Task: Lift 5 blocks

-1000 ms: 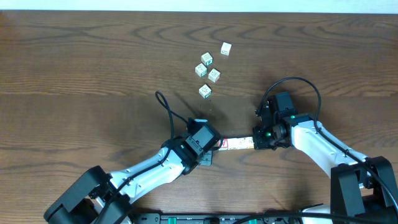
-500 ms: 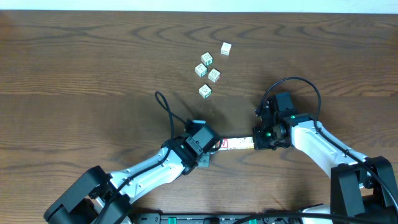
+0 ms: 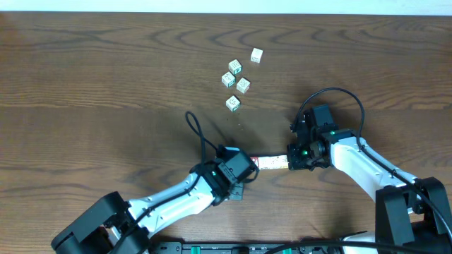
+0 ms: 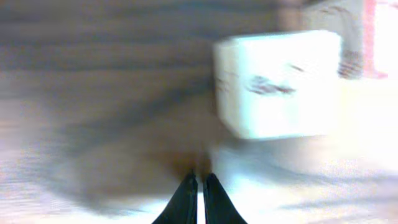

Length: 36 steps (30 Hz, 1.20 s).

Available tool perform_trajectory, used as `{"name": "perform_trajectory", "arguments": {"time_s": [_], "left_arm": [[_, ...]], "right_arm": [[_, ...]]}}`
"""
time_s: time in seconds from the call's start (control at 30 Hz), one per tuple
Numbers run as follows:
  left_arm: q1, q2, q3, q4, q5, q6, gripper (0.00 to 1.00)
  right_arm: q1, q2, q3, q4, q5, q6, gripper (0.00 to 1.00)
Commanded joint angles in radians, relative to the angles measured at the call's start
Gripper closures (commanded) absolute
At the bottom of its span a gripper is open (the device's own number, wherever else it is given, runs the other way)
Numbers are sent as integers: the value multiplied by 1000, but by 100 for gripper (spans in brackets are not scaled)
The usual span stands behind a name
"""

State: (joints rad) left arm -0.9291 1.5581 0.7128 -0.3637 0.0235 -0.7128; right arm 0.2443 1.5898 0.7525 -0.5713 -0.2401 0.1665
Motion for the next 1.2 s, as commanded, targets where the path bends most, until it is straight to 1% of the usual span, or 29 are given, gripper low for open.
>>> {"name": "perform_trajectory", "arguments": {"time_s": [0.0,0.17,0.43,0.77,1.17], "left_arm": [[-4,11,-8,23,26,-34,92],[-3,11,-8,74,-25,-44,93],[-3,11,-8,135,-58,-45,93],[-3,11,-8,150,-91,-45,92],[-4,11,-8,194,-91,-48,92]], "right_arm": [[6,6,-2,0,-12,-15,99],[6,6,-2,0,-12,-15,99],[6,6,-2,0,-12,-15,99],[6,6,-2,0,-12,-15,99],[6,6,-2,0,-12,-15,99]]}}
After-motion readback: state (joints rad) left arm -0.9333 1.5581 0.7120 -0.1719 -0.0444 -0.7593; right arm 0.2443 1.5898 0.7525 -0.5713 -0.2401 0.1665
